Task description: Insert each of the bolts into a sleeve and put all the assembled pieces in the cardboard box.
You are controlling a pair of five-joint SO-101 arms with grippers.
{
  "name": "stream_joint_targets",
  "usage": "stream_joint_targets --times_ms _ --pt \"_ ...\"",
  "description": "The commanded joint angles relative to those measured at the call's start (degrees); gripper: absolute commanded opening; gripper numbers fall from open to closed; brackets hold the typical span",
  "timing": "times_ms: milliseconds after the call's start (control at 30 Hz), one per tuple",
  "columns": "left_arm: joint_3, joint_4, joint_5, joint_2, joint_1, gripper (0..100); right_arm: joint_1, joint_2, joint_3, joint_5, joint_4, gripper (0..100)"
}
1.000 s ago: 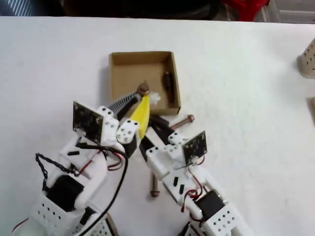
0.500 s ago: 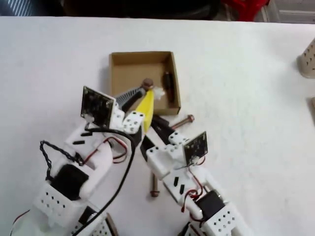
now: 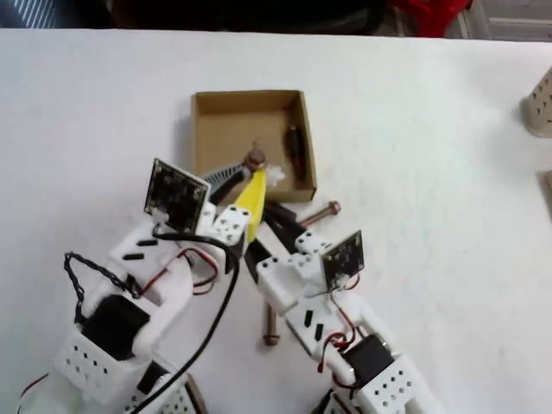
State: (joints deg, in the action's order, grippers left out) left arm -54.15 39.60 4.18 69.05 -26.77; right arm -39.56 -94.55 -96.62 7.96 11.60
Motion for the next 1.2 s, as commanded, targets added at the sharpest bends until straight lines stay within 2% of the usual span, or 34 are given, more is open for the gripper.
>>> stream_joint_targets --times_ms 0,300,500,567,900,1167 --pt "2.5 0.2 -0.4 1.5 -0.4 2 0.7 -0.7 -0.5 0.3 0.1 1.7" --pt "-0.6 0.0 -0.3 1.5 -0.7 4 0.7 -0.7 -0.5 0.3 0.1 1.7" --pt "-0.7 0.6 -0.2 1.5 -0.7 24 0.7 -0.7 -0.5 0.3 0.1 1.7" --pt "-0.6 3.1 -0.2 1.5 -0.7 27 0.7 -0.7 -0.5 0.3 0.1 1.7" --pt "-0.4 11.7 -0.5 1.6 -0.3 27 0.7 -0.7 -0.5 0.3 0.1 1.7" --pt "-0.7 12.1 -0.6 4.4 -0.2 27 1.7 -0.7 -0.5 0.3 0.1 1.7"
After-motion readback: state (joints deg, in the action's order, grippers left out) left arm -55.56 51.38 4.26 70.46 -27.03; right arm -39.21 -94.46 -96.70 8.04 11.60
